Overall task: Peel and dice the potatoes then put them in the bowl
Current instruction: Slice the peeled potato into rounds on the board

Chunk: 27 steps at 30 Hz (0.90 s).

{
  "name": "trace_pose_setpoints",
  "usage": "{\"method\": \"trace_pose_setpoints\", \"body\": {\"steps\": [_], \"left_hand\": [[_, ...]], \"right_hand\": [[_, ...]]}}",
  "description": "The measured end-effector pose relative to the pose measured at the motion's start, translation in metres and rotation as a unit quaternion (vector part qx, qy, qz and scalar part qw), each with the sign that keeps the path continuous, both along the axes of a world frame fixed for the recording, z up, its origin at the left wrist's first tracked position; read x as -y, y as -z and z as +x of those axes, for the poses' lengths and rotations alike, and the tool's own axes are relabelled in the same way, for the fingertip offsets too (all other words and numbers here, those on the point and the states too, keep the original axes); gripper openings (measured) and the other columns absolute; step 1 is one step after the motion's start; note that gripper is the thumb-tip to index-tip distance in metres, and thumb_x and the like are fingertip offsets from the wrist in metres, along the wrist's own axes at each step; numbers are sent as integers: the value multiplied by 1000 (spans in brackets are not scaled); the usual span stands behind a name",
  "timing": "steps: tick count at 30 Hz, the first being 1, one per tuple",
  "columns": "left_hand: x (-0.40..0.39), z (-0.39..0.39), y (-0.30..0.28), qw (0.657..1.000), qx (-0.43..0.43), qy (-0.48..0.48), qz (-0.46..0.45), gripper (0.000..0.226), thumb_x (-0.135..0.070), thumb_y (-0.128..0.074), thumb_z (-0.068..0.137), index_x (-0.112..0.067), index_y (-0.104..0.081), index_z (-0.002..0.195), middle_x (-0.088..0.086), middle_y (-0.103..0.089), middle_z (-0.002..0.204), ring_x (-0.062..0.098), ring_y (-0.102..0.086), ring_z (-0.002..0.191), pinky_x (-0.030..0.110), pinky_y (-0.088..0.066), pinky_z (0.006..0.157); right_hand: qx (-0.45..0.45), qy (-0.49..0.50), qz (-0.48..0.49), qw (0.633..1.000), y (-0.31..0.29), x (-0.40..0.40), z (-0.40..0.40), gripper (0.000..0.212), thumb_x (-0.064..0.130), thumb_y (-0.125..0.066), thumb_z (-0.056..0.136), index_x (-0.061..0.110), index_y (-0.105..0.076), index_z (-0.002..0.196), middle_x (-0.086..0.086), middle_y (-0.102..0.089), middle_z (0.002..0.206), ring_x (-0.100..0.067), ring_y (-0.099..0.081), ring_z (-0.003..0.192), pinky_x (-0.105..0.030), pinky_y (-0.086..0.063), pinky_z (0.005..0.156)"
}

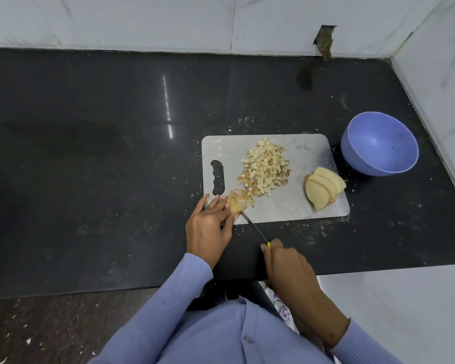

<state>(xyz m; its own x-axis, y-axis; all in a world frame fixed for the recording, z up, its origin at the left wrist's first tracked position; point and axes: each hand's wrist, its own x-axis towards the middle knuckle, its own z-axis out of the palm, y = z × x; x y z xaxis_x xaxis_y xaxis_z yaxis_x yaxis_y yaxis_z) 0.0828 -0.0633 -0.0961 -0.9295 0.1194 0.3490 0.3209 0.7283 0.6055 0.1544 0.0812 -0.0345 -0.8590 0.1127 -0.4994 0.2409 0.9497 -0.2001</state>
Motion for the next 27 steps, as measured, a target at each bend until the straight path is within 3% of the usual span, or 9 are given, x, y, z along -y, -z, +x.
{"method": "trace_pose_setpoints", "body": {"steps": [4, 8, 10, 16, 22, 27], "left_hand": [[0, 2, -2, 1000, 8, -3, 4, 17, -14, -78, 73, -4, -76, 87, 10, -71, 101, 20, -66, 103, 35, -38, 105], [5, 3, 1, 1000, 22, -10, -1, 22, -25, -73, 77, -9, -76, 92, 8, -70, 106, 20, -62, 111, 34, -29, 110], [8, 5, 4, 999, 30, -19, 10, 23, -27, -71, 77, -11, -76, 93, 8, -69, 108, 20, -61, 113, 35, -27, 111], [7, 7, 4, 999, 29, -10, 42, 21, -7, -81, 71, -6, -75, 92, 10, -70, 103, 21, -64, 106, 31, -33, 106], [8, 2, 3, 997, 33, 15, 63, 20, -1, -81, 68, -1, -75, 88, 14, -70, 100, 24, -67, 100, 31, -42, 99], [3, 1, 0, 999, 31, 8, 41, 19, 5, -82, 65, 0, -75, 82, 16, -71, 95, 25, -69, 94, 28, -39, 99]], "right_hand": [[-25, 10, -27, 999, -3, -5, -8, 29, 38, -22, 103, 17, -36, 88, 0, -48, 77, -22, -50, 73, -29, -33, 63], [-67, 12, -85, 994, -9, 1, -15, 33, 38, -25, 102, 17, -39, 82, 4, -43, 66, -13, -43, 59, -26, -29, 53], [-77, 2, -96, 992, -9, 8, -21, 34, 39, -24, 102, 16, -40, 83, 5, -41, 65, -16, -43, 60, -29, -31, 55], [-67, -14, -85, 994, -3, 20, -36, 33, 38, -23, 103, 15, -40, 87, -1, -46, 73, -22, -45, 69, -31, -31, 62], [-34, 8, -72, 997, -3, 28, -42, 35, 34, -24, 104, 8, -47, 100, -12, -59, 99, -31, -57, 92, -32, -34, 66], [-24, -3, -53, 998, -1, 30, -41, 37, 33, -24, 104, 5, -47, 109, -15, -60, 106, -33, -58, 97, -32, -34, 67]]}}
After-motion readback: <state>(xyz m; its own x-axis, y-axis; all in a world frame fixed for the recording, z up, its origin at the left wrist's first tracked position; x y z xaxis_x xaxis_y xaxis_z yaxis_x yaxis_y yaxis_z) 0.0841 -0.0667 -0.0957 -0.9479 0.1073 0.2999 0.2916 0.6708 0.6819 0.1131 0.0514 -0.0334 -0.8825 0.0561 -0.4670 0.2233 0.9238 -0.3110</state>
